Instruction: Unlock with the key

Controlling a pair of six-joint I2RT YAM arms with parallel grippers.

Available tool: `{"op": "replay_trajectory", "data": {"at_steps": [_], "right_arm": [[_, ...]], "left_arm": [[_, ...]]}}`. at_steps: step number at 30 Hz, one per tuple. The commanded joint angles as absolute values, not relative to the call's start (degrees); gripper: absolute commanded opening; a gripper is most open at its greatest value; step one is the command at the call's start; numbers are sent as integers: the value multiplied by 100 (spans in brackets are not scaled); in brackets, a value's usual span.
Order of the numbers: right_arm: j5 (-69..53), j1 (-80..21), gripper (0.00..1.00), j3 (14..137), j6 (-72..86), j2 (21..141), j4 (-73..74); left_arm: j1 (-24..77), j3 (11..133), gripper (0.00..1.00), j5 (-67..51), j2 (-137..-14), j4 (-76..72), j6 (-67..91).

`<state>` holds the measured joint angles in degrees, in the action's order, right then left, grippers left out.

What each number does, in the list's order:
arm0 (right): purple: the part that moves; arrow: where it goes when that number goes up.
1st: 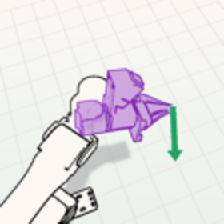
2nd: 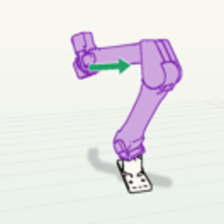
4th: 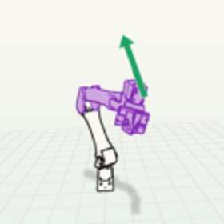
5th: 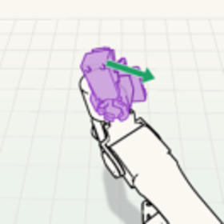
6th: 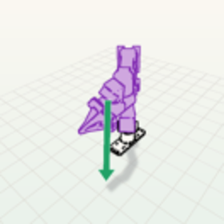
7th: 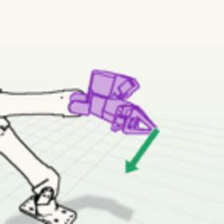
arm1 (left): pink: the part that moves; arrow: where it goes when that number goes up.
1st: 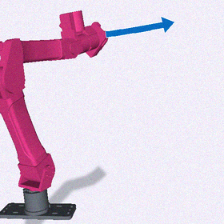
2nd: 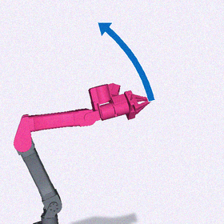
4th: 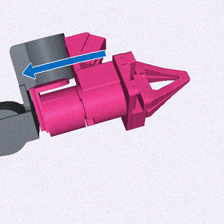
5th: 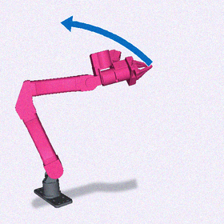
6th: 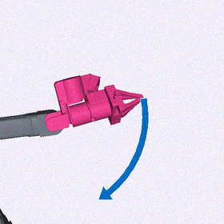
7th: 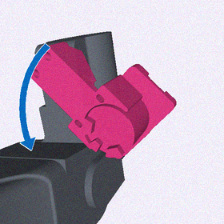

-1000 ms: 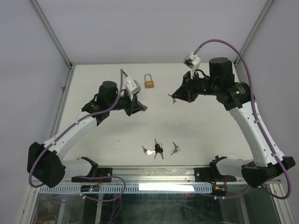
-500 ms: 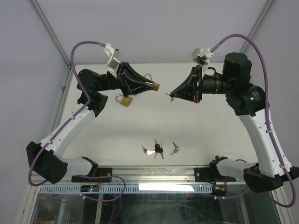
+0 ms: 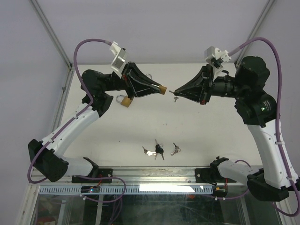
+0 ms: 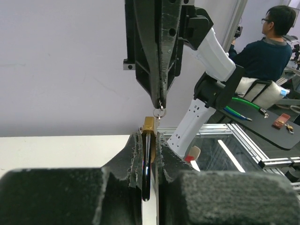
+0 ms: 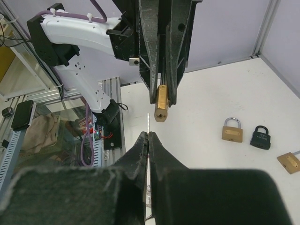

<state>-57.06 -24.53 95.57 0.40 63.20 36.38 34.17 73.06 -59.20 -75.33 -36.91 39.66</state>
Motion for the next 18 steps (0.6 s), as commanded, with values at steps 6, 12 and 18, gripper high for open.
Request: {"op": "replay_trajectory", "data": {"at_steps": [6, 12, 18], "right_arm": [[-5670, -2480, 0, 9571, -87, 6266, 3588], [-5637, -2473, 0, 9607, -95, 6357, 3539], [-5658, -2481, 0, 9622, -40, 6368, 3414]], "left_arm": [[3507, 7668, 0, -5532, -7438, -3803, 3948], [3568, 7657, 0, -5538, -7409, -3746, 3861], [3642, 7646, 0, -5492, -7444, -3808, 3865]]}}
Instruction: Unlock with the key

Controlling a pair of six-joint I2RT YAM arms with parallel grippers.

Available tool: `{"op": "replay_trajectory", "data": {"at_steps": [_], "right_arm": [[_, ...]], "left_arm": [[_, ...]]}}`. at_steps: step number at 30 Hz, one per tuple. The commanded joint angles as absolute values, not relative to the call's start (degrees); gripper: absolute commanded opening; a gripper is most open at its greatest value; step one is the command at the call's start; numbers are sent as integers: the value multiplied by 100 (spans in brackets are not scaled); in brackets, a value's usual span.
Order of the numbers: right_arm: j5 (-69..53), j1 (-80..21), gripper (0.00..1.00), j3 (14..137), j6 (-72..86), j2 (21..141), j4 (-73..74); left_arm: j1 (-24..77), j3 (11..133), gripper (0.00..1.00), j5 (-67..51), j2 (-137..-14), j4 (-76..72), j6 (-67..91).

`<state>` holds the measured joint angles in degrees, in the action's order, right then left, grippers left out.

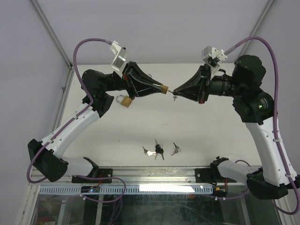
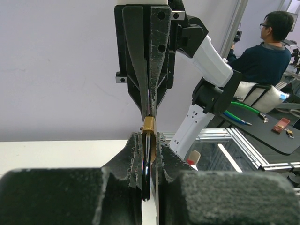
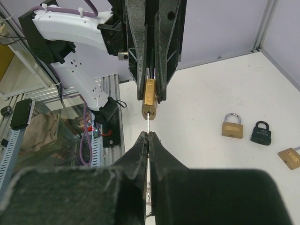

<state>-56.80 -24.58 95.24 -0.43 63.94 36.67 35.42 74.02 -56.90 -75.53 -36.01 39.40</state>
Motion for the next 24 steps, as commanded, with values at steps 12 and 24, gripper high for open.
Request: {"op": "replay_trajectory", "data": {"at_steps": [12, 24], "right_arm": [[-5668, -2478, 0, 9589, -75, 6417, 3470], [-5752, -2481, 0, 9648, -29, 6423, 3388]], "left_arm": [[3688, 7673, 0, -5472, -7492, -3850, 3853], [3761, 7618, 0, -5437, -7520, -3609, 3706]]}}
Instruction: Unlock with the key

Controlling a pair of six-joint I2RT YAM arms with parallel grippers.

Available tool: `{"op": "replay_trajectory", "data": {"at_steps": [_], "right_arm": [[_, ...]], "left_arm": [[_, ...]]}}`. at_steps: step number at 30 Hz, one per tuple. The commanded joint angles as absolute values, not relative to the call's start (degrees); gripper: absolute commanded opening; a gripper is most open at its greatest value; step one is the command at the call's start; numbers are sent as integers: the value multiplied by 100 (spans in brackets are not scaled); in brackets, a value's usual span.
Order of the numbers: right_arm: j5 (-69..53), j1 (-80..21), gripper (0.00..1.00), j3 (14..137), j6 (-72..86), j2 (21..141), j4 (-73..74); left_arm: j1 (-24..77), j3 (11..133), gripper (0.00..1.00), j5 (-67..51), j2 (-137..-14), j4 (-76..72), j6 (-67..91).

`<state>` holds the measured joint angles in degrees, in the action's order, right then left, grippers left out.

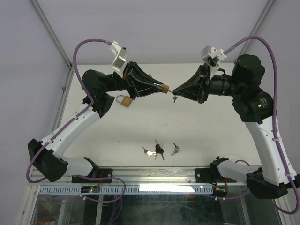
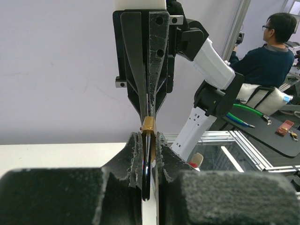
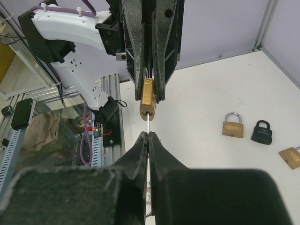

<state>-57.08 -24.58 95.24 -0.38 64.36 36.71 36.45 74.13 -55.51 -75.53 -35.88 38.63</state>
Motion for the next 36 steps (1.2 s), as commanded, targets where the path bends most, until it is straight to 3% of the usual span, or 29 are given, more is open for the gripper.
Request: {"op": "replay_trajectory", "data": {"at_steps": [1, 17, 36], "right_arm": [[-5738, -2477, 0, 9657, -31, 6432, 3394], [-5633, -2481, 0, 9788, -129, 6525, 3361], [-5781, -2413, 0, 8574, 1129, 6195, 955]], "left_arm": [[3769, 7605, 0, -5443, -7521, -3604, 3709], [3826, 7514, 0, -5488, -7551, -3192, 3254], [4067, 7387, 0, -4740, -7486, -4061, 3958]]}}
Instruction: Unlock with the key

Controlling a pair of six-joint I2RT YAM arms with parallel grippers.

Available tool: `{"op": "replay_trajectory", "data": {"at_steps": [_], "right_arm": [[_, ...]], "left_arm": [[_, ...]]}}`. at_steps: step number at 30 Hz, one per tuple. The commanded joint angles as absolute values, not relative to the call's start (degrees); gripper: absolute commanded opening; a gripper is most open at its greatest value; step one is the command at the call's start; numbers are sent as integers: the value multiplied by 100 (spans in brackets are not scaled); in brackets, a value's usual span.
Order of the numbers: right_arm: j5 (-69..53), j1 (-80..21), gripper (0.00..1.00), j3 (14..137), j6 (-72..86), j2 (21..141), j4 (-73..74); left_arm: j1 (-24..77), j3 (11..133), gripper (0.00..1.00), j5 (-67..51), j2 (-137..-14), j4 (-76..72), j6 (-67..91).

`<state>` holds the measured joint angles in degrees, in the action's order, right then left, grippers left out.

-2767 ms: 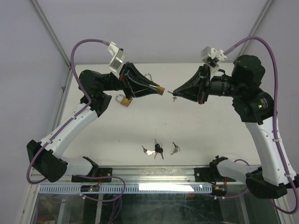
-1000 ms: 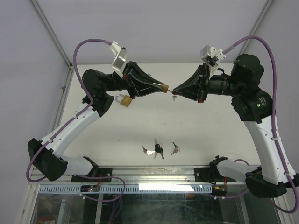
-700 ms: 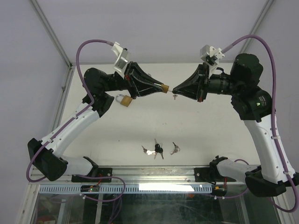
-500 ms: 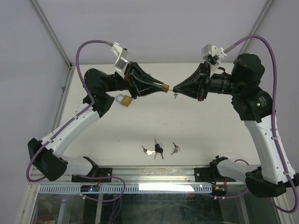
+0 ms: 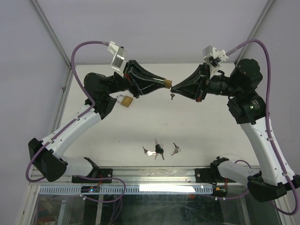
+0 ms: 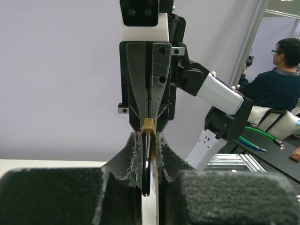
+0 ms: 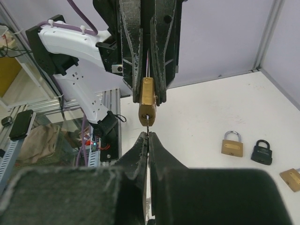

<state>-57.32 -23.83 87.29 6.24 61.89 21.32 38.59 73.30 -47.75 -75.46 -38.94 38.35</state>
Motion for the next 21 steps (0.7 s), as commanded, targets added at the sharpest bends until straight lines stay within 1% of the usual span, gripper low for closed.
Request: {"op": "replay_trajectory", "data": {"at_steps": [1, 4, 7, 10, 13, 17, 19, 21], "right_arm": [[-5795, -2374, 0, 8529, 1266, 6176, 731], [-5903, -2171, 0, 8519, 1607, 6147, 238], [-6027, -2011, 0, 8596, 1738, 6156, 175], [-6105, -1905, 0, 8596, 1695, 6157, 405], [-6073, -1797, 0, 8543, 1473, 6114, 848], [-5940, -1686, 0, 8430, 1133, 6057, 1481], [-5812, -1676, 0, 8416, 935, 6071, 1823], [-5660, -1679, 0, 8427, 757, 6101, 2139]], "left_arm": [[4064, 7351, 0, -4772, -7488, -4021, 3902], [4042, 7234, 0, -4932, -7451, -3844, 3704], [3943, 7041, 0, -4947, -7382, -3659, 3563], [3792, 6945, 0, -4959, -7306, -3548, 3491], [3507, 6869, 0, -5029, -7211, -3106, 3310], [3129, 6640, 0, -4889, -6948, -1731, 2320], [3070, 6471, 0, -4654, -6844, -522, 1318], [3073, 6247, 0, -4084, -6865, 855, 223]]}}
